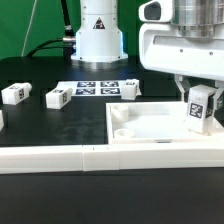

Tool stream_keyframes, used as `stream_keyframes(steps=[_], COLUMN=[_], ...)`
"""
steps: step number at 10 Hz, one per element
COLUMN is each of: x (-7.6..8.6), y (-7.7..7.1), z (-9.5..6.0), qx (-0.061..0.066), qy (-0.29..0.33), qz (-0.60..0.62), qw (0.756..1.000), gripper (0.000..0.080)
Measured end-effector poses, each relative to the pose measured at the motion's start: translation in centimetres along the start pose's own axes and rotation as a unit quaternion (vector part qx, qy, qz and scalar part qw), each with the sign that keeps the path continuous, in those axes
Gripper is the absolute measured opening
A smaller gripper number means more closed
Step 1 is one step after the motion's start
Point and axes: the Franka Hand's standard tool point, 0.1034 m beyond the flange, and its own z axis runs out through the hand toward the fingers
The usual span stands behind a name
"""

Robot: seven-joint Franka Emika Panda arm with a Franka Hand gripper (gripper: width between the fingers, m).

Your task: Assemble one leg

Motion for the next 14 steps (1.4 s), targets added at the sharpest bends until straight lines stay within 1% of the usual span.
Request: stream_keyframes(steps=[1, 2, 3, 4, 5, 6, 9, 11, 12, 13, 14], x=[0.01, 0.09, 0.03, 0.03, 0.02, -0.08, -0.30, -0.16, -0.10, -0.03, 0.04], y=[-0.01, 0.00, -0.05, -0.18, -0.25, -0.41, -0.59, -0.51, -0.44, -0.40, -0.33], z=[-0.01, -0.08, -0.15, -0.24, -0.30, -0.39, -0.47, -0.50, -0.45, -0.46, -0.43], qx=[0.000, -0.001, -0.003, -0.002, -0.002, -0.003, -0.010, -0.015, -0.016, -0.016, -0.015], qy=[0.000, 0.000, -0.002, -0.001, -0.001, -0.001, -0.001, -0.005, -0.006, -0.007, -0.007], qz=[-0.020, -0.039, -0.088, -0.143, -0.203, -0.260, -0.412, -0.504, -0.552, -0.587, -0.598], qw=[1.000, 0.999, 0.996, 0.990, 0.979, 0.966, 0.911, 0.863, 0.834, 0.810, 0.801], gripper=[0.0294, 0.0471, 0.0606, 0.0606, 0.0639, 0.0639, 0.0649, 0.0649, 0.0649, 0.0649, 0.0649])
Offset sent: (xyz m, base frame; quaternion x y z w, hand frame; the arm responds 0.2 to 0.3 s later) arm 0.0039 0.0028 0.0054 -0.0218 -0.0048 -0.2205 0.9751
